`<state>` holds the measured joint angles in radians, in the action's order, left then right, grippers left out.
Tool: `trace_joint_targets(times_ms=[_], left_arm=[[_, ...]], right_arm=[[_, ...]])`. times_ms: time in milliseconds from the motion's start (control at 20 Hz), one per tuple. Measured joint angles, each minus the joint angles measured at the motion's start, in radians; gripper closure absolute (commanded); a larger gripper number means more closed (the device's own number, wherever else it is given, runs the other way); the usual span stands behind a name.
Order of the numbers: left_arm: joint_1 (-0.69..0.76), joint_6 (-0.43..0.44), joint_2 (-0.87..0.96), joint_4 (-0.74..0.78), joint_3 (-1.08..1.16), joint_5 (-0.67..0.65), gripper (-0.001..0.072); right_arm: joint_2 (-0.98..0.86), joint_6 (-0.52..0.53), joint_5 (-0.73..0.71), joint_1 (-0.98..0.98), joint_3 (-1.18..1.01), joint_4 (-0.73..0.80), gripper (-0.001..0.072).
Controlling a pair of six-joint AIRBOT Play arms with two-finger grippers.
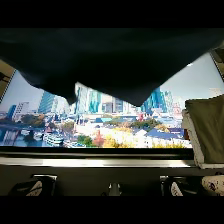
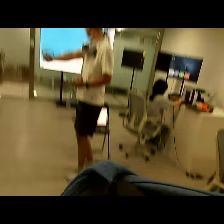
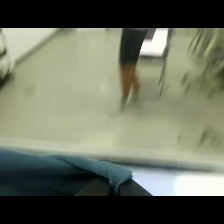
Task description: Fold the shirts.
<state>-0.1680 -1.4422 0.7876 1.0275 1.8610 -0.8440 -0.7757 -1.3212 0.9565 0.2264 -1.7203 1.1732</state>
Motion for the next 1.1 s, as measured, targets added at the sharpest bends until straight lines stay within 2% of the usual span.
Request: trace_joint_targets(times_ms=[200,400,600,750,950,1100], left_arm=[[0.000,-0.044,-0.076,0.066,0.050,-0.040,0.0681],[0.000,-0.058,-0.041,0.143,0.064,-0.130,0.0681],[0.002,-0.059,0.105,0.205,0.027,-0.279,0.0681],[0.012,-0.054,0.241,0.224,-0.115,-0.334,0.0680],[0.055,-0.049,0.452,0.249,-0.364,-0.230,0.0679],[0.092,-0.047,0.627,0.255,-0.446,-0.100,0.0678]], right_arm=[[0.080,-0.059,0.036,0.000,-0.055,0.107,0.0691],[0.044,-0.092,0.150,0.000,-0.071,0.153,0.0691],[-0.137,-0.102,0.366,0.000,-0.050,0.168,0.0691],[-0.346,-0.104,0.467,-0.002,0.020,0.165,0.0691],[-0.656,-0.108,0.432,-0.045,0.087,0.178,0.0690],[-0.829,-0.122,0.291,-0.098,0.104,0.168,0.0690]])
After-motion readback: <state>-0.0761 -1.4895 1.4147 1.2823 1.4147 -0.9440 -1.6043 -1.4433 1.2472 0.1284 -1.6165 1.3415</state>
